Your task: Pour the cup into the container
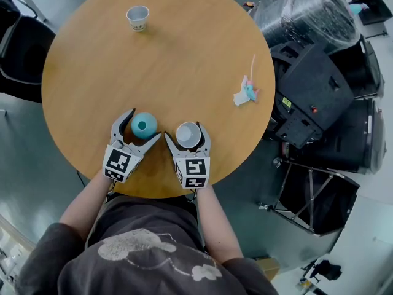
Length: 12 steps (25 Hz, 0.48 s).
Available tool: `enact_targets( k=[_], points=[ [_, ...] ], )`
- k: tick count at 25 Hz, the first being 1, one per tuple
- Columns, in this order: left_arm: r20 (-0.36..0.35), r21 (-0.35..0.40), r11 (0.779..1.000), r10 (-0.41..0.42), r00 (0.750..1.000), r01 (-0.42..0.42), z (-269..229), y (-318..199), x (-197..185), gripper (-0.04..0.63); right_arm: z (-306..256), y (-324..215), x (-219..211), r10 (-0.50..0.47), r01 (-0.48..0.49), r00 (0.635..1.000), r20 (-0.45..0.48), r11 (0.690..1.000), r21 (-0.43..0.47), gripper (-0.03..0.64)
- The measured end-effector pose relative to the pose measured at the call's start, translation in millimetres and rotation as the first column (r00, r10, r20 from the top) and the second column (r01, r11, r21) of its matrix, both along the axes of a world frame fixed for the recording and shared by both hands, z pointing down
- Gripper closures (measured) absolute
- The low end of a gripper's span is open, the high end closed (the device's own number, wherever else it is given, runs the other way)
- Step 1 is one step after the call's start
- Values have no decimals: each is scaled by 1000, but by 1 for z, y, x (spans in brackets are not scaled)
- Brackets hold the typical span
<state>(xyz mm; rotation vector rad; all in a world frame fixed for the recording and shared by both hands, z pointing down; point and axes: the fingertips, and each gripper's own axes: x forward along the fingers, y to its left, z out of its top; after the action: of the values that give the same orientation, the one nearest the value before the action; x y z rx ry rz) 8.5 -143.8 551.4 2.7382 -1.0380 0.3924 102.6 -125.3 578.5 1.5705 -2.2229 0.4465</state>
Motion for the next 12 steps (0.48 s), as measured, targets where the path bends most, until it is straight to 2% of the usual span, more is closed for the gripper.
enact_targets(
  k=[3, 8, 12],
  points=[
    [-14, -16, 1000, -17, 1000, 17, 1, -1, -6, 147, 1, 3, -1, -7, 7, 1000, -18, 1000, -8, 181],
    [-30, -23, 998, -51, 998, 51, -3, 4, -16, 141, 4, 14, 6, -1, 0, 999, -43, 999, -33, 181],
    [-54, -38, 992, -124, 991, 122, -5, 19, -30, 141, 6, 34, 13, -7, 5, 998, -54, 999, -39, 181]
  ],
)
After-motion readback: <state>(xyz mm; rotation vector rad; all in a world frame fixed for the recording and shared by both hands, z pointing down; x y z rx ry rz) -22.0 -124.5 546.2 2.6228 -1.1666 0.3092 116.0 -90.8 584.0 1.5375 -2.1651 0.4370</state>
